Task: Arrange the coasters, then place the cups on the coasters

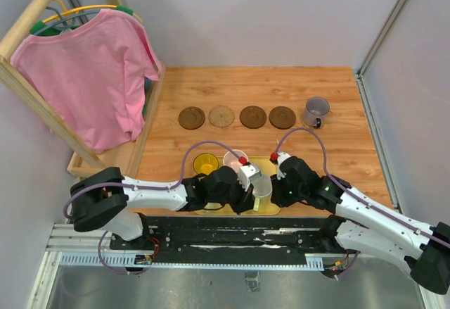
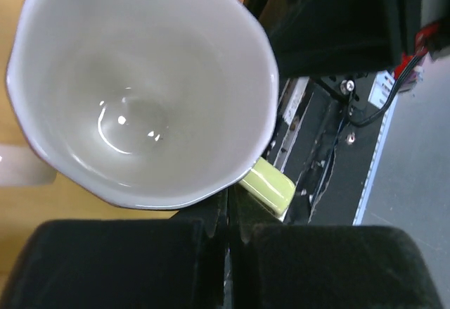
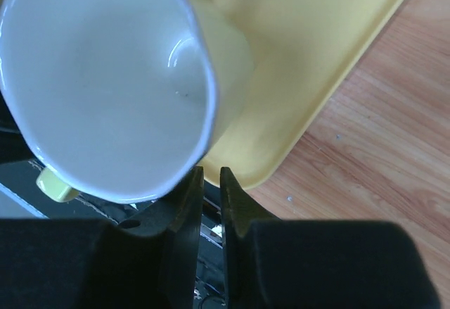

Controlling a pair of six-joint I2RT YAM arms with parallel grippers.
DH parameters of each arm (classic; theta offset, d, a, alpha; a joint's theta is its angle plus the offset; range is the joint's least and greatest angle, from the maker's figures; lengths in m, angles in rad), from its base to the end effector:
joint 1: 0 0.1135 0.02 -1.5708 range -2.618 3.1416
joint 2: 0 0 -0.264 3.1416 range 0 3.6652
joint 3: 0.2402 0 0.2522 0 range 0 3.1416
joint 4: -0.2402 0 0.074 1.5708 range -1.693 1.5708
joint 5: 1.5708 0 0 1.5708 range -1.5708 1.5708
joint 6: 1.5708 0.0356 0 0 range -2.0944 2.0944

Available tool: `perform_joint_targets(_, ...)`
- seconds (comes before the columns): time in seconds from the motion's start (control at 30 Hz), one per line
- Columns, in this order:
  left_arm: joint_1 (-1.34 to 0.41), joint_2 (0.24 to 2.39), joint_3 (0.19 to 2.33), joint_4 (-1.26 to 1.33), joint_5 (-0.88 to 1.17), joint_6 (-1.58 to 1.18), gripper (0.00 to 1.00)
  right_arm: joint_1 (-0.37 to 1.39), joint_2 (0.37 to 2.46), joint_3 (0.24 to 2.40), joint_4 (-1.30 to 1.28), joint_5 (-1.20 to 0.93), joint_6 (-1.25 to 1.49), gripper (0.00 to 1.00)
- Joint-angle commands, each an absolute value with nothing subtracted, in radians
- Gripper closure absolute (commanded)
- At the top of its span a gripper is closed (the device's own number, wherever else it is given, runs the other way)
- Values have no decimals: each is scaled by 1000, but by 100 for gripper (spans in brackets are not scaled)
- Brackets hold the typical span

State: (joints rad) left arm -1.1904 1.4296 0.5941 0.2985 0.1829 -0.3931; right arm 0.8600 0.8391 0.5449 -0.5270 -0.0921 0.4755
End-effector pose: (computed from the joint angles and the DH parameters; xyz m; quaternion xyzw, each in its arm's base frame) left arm 0.0999 -0.2673 0.1777 0.3776 0.7803 -0.4060 0.2893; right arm 0.1084 0.1310 0.2162 -0.1942 0.9092 0.2601 0.2606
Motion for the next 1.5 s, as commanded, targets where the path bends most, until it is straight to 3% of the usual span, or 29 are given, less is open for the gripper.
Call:
perform_joint_targets(0.0,-1218,1522,649,363,229,-364,99,880,861,569,-473,-56,441,84)
perform_joint_targets(0.17,-1218,1582,687,379,215,-352,99,880,866,611,-543,34,430,84)
perform_joint_targets(0.5,-1220,1535,703,308,169,-319,82,880,716,683,-723,116,491,70)
perform_joint_targets(0.7,-1220,1445,664,258,130,-319,54,881,654,688,-753,74,529,47)
perform_joint_targets(0.8,-1220,1390,656,219,98,-314,52,883,650,679,-750,56,545,31)
perform_joint_targets(0.9,-1220,1305,655,167,59,-305,51,891,658,674,-732,46,556,25)
perform_joint_targets(1.03,-1220,1183,654,109,-26,-293,44,907,694,681,-705,52,562,22)
perform_joint_targets(1.27,-1220,1001,637,23,-299,-301,22,957,802,695,-643,101,575,21)
perform_joint_targets(1.47,-1218,940,623,-36,-517,-311,14,1014,915,714,-631,195,607,24)
